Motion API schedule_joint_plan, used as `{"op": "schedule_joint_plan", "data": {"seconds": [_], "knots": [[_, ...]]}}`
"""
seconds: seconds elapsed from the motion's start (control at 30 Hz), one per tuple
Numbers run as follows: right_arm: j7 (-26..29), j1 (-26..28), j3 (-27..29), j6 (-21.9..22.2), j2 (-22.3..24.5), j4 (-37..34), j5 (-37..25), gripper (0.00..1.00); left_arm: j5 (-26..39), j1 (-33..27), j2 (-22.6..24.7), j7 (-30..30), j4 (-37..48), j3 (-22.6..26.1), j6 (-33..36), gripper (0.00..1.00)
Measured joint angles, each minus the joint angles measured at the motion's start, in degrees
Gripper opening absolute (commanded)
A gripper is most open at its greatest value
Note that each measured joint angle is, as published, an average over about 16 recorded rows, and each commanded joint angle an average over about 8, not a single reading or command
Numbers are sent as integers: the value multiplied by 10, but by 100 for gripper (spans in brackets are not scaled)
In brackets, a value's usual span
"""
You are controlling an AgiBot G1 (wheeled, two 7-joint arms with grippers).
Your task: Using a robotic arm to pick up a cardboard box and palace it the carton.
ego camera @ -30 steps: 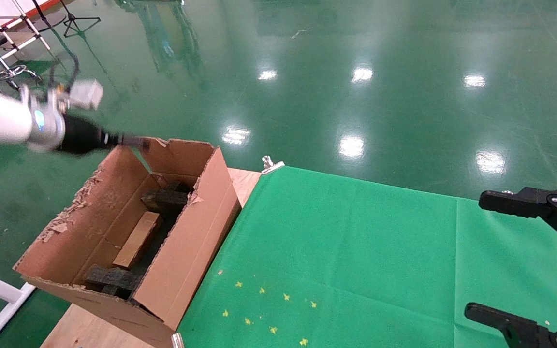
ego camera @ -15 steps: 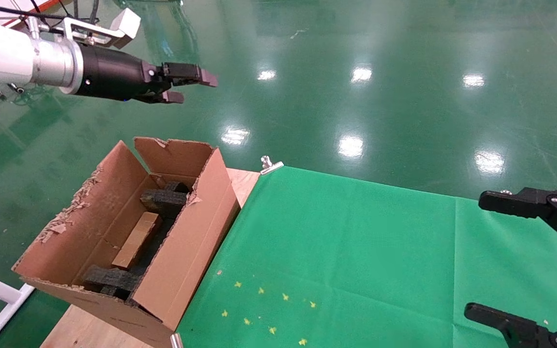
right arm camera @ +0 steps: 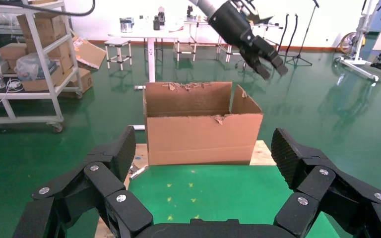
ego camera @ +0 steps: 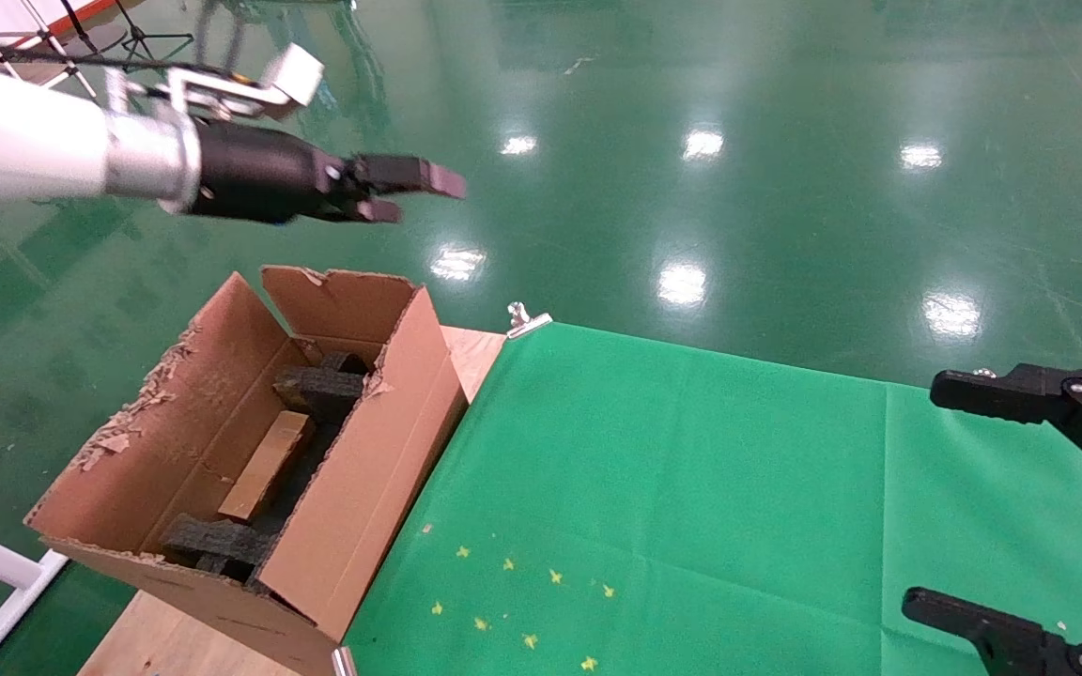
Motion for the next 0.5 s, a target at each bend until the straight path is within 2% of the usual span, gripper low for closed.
{"op": "schedule_joint_plan", "data": {"seconds": [0.5], "knots": [[0,0,0,0,0,0,0,100,-59,154,-42,119,-180,-151,42,100]]}}
